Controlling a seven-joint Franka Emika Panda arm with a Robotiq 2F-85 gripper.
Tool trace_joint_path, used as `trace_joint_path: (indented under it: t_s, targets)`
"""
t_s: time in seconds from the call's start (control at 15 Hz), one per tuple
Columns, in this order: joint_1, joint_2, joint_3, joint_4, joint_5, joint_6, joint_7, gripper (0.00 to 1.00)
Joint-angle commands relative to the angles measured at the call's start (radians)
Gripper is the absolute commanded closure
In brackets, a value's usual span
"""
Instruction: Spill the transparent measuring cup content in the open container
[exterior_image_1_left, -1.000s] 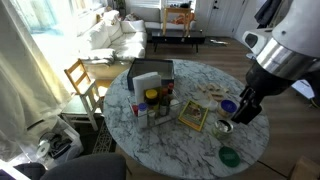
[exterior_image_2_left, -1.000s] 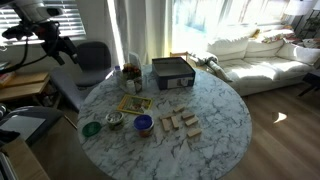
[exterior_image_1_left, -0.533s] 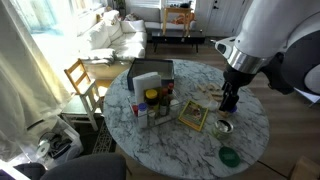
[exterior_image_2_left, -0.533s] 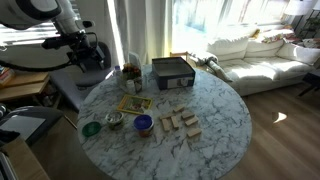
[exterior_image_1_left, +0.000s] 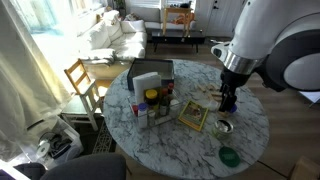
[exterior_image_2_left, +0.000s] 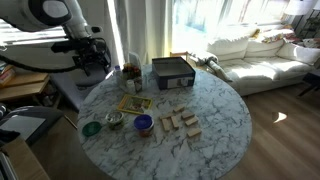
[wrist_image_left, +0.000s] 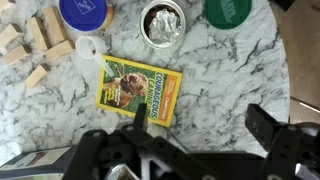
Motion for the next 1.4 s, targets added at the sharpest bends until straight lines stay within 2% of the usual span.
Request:
trace_joint_path:
  t_s: [0.0,0.47,0.73,0.8,0.87,1.07,1.13,1.33]
  targets:
    - [-0.011,0.178,-0.063,0.128,0.047,-0.038,-0.230,0.00]
    - [-0.076,0.464,-0.066,0.404,-0.005,-0.152,-0.545,0.00]
    - [-0.114,0.602,-0.066,0.533,-0.020,-0.193,-0.662,0.00]
    - [-0.115,0.629,-0.075,0.556,-0.034,-0.177,-0.641,0.00]
    - [-0.110,0.553,-0.062,0.475,-0.012,-0.154,-0.612,0.00]
    - [-0.122,0.614,-0.066,0.529,-0.021,-0.154,-0.622,0.00]
    - [-0.107,0.606,-0.066,0.503,-0.060,-0.155,-0.631,0.00]
    - [-0.133,0.666,-0.053,0.537,-0.037,-0.193,-0.718,0.00]
